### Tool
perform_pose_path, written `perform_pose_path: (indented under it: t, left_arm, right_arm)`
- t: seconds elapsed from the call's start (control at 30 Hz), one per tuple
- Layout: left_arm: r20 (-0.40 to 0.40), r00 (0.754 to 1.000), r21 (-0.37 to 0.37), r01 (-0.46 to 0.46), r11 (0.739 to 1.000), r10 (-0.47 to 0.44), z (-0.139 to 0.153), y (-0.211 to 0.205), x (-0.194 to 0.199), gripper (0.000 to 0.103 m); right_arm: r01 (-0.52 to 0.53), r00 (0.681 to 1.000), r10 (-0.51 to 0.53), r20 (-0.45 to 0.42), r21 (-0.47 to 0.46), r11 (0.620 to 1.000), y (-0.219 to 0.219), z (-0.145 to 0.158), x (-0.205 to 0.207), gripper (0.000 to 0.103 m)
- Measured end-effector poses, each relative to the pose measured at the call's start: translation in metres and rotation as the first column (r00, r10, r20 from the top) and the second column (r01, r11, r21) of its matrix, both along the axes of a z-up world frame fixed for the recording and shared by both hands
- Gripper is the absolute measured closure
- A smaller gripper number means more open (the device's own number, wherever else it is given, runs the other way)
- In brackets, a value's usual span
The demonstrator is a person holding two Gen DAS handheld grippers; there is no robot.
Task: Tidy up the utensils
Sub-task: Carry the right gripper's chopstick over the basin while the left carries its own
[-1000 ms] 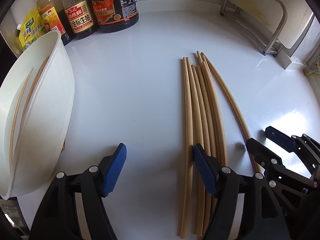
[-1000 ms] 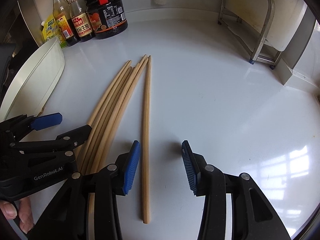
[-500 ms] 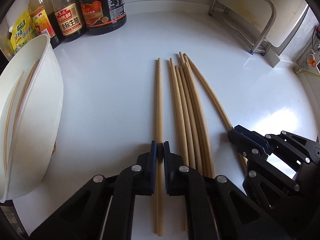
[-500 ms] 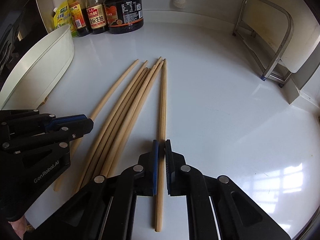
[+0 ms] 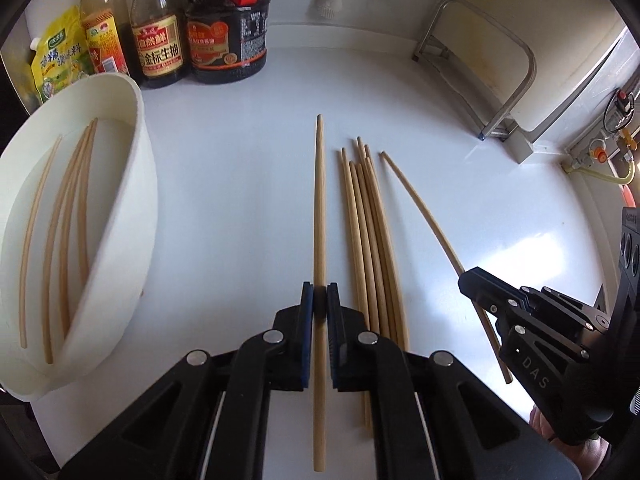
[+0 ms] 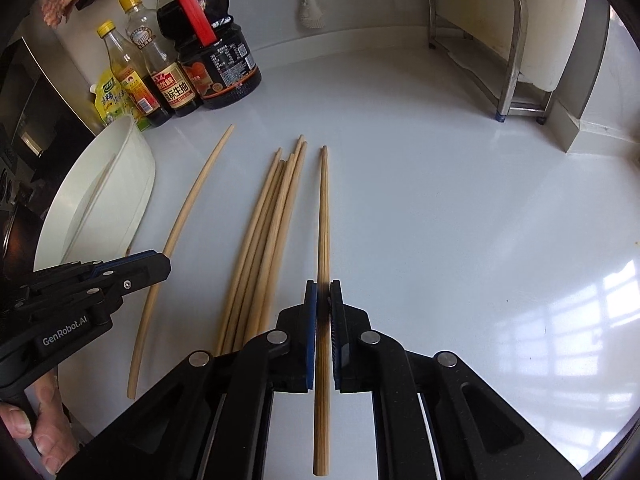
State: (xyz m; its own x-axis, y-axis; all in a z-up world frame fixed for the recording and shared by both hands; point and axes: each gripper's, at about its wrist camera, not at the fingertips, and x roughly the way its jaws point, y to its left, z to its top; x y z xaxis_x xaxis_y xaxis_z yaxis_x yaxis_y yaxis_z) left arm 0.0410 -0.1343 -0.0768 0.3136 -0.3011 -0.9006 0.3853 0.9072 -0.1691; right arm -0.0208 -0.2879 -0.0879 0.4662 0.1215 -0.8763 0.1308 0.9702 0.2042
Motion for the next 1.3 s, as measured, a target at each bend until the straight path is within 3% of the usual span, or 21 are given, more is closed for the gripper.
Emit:
perform_pose_path:
  t: [0.4, 0.57, 0.7, 0.93, 1.3]
  left_arm:
    - [0.102, 0.994, -0.085, -0.035, 0.996, 0.043, 0.073, 0.072, 0.031, 0.096]
    - [0.126, 0.989, -0.082, -0.070, 0.994, 0.080, 0.086, 0.115, 0.048, 0.095]
    - [0.115, 0.986, -0.050, -0.115, 0.992, 0.120, 0.081, 0.157, 0.064, 0.095]
    - [0.054, 0.985, 0.020, -0.166, 0.986, 0.165, 0.051, 0.214, 0.091, 0.095]
    - [-0.041, 0.985, 0.056, -0.165, 0.985, 0.168, 0.006, 0.241, 0.116, 0.095]
  right_arm:
    - [-0.036, 0.989, 0.038, 0.142, -0.019, 0.999, 0.061, 0.076, 0.032, 0.097]
    - [-0.103, 0.977, 0.106, 0.186, -0.024, 0.994, 0.107, 0.100, 0.057, 0.097]
    - [-0.165, 0.968, 0.166, 0.186, -0.018, 0.986, 0.152, 0.100, 0.080, 0.097]
    - [-0.226, 0.965, 0.226, 0.131, -0.017, 0.974, 0.219, 0.075, 0.123, 0.097]
    - [-0.259, 0.965, 0.261, 0.027, -0.059, 0.964, 0.264, 0.038, 0.147, 0.097]
